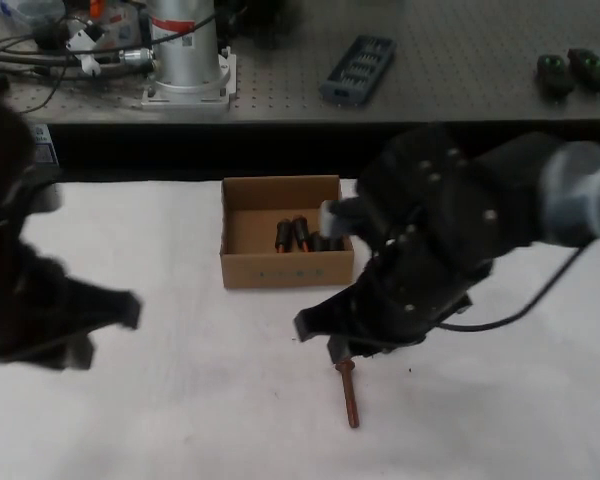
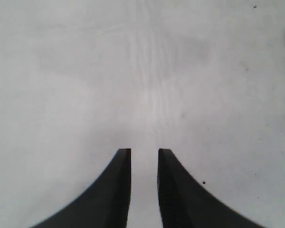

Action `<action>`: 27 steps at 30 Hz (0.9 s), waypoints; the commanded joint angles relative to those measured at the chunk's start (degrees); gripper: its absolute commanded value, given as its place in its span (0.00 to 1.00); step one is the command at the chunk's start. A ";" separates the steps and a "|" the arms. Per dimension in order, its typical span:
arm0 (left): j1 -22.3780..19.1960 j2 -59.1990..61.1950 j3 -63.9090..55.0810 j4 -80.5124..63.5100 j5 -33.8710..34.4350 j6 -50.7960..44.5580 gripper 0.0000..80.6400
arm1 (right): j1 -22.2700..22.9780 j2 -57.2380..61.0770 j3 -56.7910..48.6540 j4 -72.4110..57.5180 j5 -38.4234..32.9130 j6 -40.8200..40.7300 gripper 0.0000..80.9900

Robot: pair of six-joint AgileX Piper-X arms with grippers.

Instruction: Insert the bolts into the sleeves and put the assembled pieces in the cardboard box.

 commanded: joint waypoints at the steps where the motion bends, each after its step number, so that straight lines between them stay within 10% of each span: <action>1: 2.91 -6.86 5.66 0.40 -0.84 -0.48 0.19 | 0.85 3.05 -3.00 1.44 2.18 0.48 0.33; 27: 4.27 -16.39 9.32 1.11 -0.84 -0.48 0.19 | 1.86 13.07 -11.39 10.37 8.74 3.00 0.33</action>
